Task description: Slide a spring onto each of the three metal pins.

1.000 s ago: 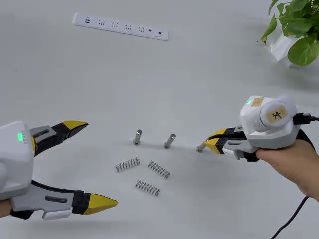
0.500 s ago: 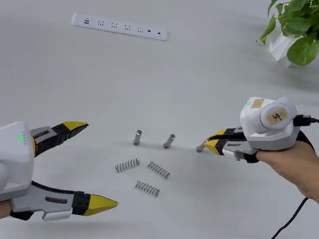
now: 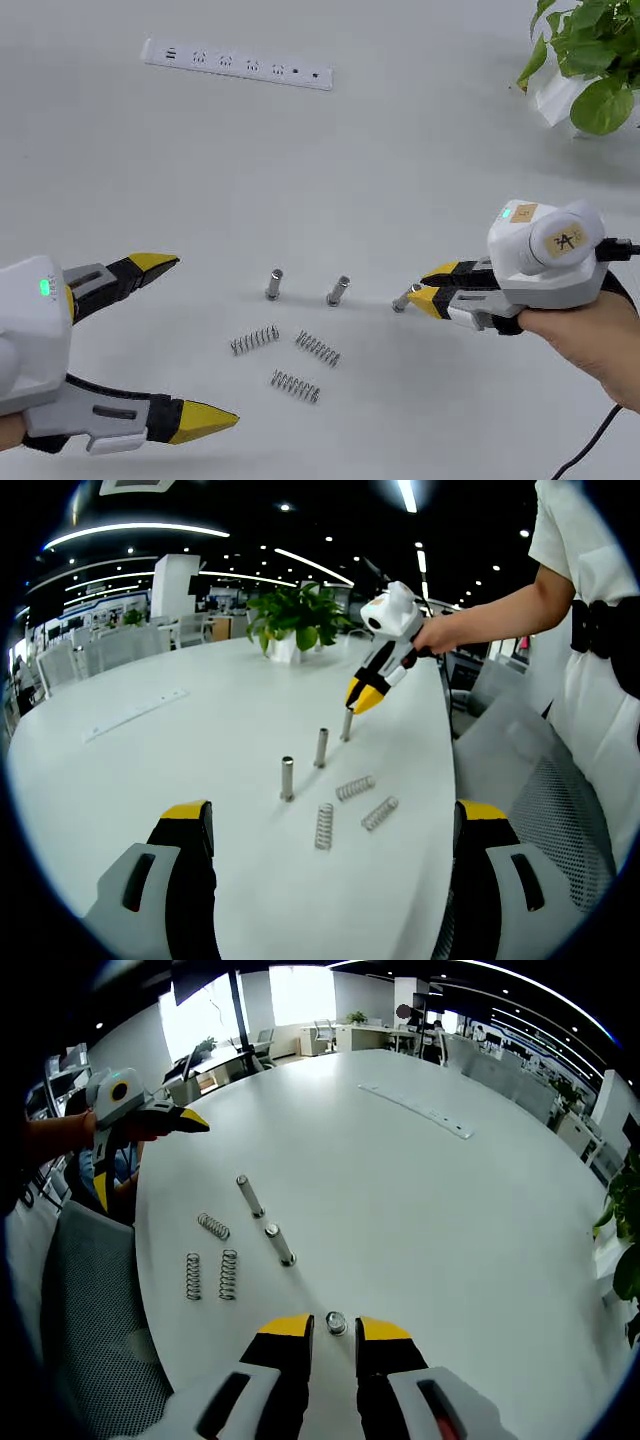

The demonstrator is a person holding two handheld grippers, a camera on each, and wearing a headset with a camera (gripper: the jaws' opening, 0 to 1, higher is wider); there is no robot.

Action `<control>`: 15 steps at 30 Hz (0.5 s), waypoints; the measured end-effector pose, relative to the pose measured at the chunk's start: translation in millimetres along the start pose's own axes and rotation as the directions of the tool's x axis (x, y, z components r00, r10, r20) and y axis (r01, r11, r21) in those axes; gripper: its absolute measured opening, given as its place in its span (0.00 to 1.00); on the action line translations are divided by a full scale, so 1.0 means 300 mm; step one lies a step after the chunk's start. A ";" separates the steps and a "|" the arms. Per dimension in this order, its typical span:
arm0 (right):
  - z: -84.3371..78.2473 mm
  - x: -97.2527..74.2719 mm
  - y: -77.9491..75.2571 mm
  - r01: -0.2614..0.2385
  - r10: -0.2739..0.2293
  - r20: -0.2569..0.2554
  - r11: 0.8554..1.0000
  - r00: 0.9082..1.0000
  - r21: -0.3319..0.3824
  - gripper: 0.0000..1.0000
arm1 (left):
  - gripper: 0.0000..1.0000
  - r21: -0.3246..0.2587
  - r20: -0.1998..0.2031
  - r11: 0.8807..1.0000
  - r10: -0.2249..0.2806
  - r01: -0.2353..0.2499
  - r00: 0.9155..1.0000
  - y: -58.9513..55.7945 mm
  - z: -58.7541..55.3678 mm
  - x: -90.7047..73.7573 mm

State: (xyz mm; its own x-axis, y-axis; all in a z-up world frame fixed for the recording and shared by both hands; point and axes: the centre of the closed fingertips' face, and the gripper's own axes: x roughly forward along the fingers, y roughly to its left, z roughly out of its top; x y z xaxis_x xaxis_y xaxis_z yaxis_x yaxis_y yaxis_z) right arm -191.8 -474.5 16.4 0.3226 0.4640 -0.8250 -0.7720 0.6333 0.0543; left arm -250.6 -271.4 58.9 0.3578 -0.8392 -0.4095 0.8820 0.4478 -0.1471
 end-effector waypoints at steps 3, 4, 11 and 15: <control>-0.002 -0.004 -0.002 0.003 -0.003 0.004 1.000 1.000 0.001 0.16 | 0.99 0.001 -0.002 1.000 -0.002 0.002 1.000 -0.003 0.001 0.002; -0.003 -0.005 -0.003 0.003 -0.003 0.007 1.000 1.000 0.002 0.17 | 0.99 0.003 -0.003 1.000 -0.003 0.003 1.000 -0.003 0.002 0.002; -0.004 -0.015 -0.001 0.004 -0.004 0.028 1.000 1.000 0.012 0.21 | 0.99 0.006 -0.008 1.000 -0.004 0.004 1.000 -0.007 0.004 0.003; -0.007 -0.024 0.004 0.002 -0.003 0.040 1.000 0.999 0.012 0.26 | 0.99 0.012 -0.012 1.000 -0.002 0.002 1.000 -0.008 0.007 0.000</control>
State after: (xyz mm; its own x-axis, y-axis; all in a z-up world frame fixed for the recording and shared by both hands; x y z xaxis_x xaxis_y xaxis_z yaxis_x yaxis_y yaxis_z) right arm -196.2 -478.5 21.3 0.3463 0.4862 -0.8023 -0.7648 0.6416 0.0587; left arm -252.0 -273.3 61.1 0.3528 -0.8362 -0.4198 0.8861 0.4427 -0.1372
